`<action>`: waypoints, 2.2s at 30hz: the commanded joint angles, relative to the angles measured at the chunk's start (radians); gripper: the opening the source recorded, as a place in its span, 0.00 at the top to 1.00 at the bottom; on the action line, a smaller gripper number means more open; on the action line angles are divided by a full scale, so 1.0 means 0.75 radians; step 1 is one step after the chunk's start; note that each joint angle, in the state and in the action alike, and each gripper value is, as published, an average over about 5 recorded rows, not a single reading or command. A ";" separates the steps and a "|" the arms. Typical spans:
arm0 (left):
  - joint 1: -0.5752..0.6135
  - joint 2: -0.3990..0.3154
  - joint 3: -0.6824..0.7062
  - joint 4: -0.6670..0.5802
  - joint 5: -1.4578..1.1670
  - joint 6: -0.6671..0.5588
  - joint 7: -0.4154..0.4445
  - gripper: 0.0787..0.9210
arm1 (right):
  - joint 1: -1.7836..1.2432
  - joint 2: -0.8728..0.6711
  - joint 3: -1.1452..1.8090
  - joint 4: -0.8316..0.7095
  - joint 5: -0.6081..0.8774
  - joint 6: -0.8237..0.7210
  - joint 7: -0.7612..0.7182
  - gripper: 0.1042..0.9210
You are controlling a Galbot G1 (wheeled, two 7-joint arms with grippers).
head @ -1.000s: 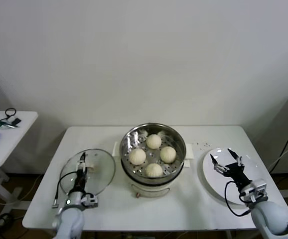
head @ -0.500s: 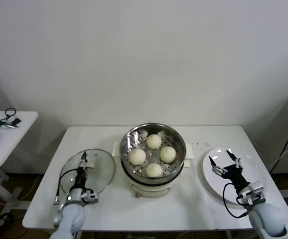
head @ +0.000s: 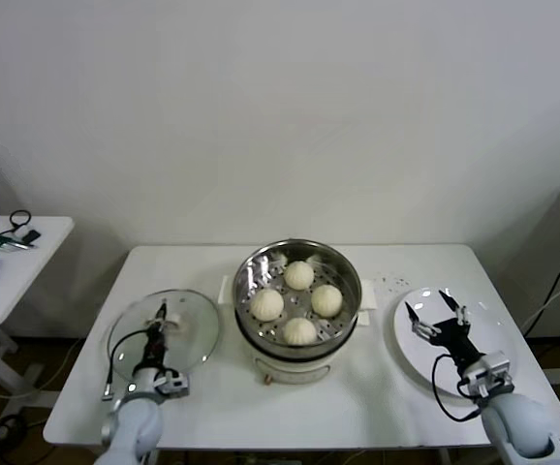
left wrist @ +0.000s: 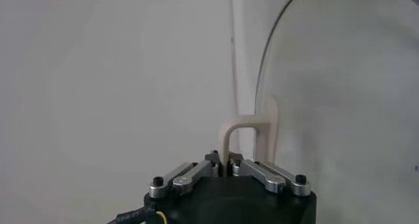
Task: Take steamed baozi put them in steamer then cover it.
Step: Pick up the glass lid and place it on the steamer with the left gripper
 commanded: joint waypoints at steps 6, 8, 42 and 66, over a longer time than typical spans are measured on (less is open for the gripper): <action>0.218 0.108 -0.023 -0.382 -0.113 0.133 -0.015 0.92 | 0.039 -0.057 -0.022 -0.003 0.015 -0.005 0.002 0.12; 0.282 0.129 -0.034 -0.483 -0.121 0.179 -0.005 0.92 | 0.044 -0.066 -0.021 -0.010 0.024 -0.005 0.001 0.12; -0.070 0.444 0.632 -1.044 -0.058 0.827 0.523 0.92 | 0.188 -0.037 -0.128 -0.145 -0.016 0.010 0.000 0.12; -0.304 -0.086 1.039 -0.714 0.243 0.877 0.712 0.92 | 0.148 -0.021 -0.026 -0.188 -0.029 0.039 0.001 0.12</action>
